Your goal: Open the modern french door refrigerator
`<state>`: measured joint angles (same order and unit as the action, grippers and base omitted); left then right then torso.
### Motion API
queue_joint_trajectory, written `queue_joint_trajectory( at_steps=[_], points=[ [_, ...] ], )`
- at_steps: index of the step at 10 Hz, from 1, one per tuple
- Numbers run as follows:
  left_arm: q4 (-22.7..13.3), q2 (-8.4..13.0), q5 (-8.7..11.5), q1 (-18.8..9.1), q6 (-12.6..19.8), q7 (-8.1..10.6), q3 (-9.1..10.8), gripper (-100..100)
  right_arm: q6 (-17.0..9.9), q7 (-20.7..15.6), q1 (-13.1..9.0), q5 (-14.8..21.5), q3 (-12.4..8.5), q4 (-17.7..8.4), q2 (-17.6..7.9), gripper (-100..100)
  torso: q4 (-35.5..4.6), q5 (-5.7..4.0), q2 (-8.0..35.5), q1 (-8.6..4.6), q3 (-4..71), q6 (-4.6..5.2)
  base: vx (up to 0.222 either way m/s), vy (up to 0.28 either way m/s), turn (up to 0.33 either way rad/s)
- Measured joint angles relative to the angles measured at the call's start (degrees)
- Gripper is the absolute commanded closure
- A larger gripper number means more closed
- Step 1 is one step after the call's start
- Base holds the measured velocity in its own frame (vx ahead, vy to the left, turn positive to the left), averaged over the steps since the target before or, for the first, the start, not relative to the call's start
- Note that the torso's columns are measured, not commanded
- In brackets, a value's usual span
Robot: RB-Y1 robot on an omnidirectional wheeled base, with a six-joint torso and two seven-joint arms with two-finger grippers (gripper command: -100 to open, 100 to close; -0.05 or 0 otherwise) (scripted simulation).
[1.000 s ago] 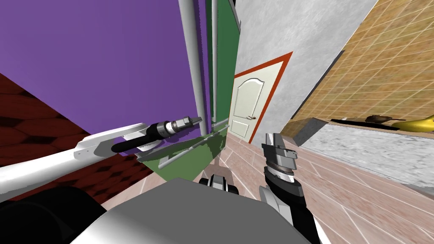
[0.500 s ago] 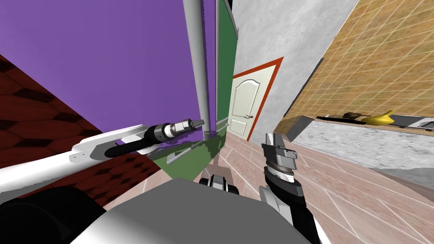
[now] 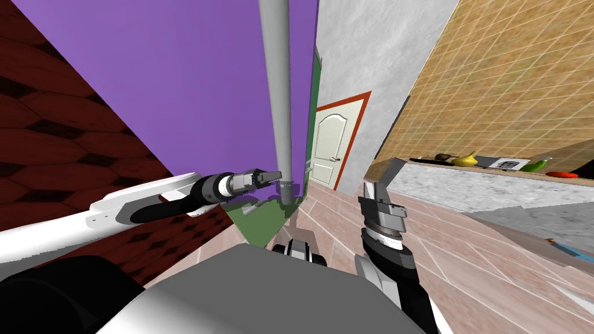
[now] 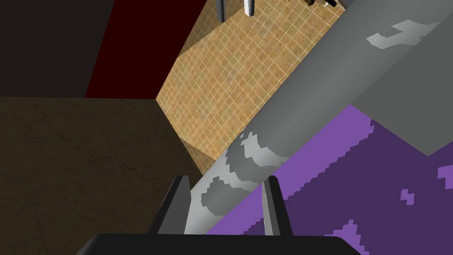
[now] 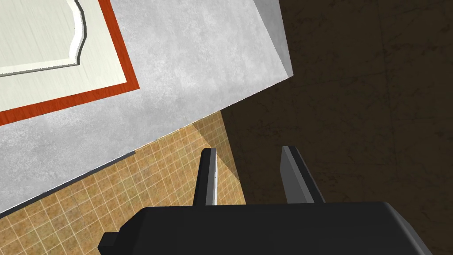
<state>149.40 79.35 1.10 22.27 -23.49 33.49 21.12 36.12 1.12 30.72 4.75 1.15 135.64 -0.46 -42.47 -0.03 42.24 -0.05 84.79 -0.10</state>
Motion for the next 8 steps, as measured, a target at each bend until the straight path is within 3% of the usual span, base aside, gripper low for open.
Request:
queue_joint_trajectory(
  at_steps=[6, 7, 8],
  points=[
    [0.0, 0.9, 1.1, -0.8, -8.1, 0.29, -0.96, 100, 0.0, 0.0, 0.0, 0.0, 0.0, 0.0, 0.0, 0, 0.0, 0.08, 0.2, 0.19, -0.2, 0.04, -0.15, 0.11, -0.185],
    [0.3, 0.9, 1.3, 0.0, -9.6, 0.54, -0.13, -100, 0.0, 0.0, 0.0, 0.0, 0.0, 0.0, 0.0, 0, 0.0, 0.06, 0.2, 0.23, -0.1, 0.02, -0.039, 0.051, 0.033],
    [0.3, 1.5, 2.1, -0.4, -9.8, 1.46, 1.32, -100, 0.0, 0.0, 0.0, 0.0, 0.0, 0.0, 0.0, 0, 0.1, 0.03, -0.1, 0.04, 0.0, 0.03, 0.019, -0.012, 0.1]
  ],
)
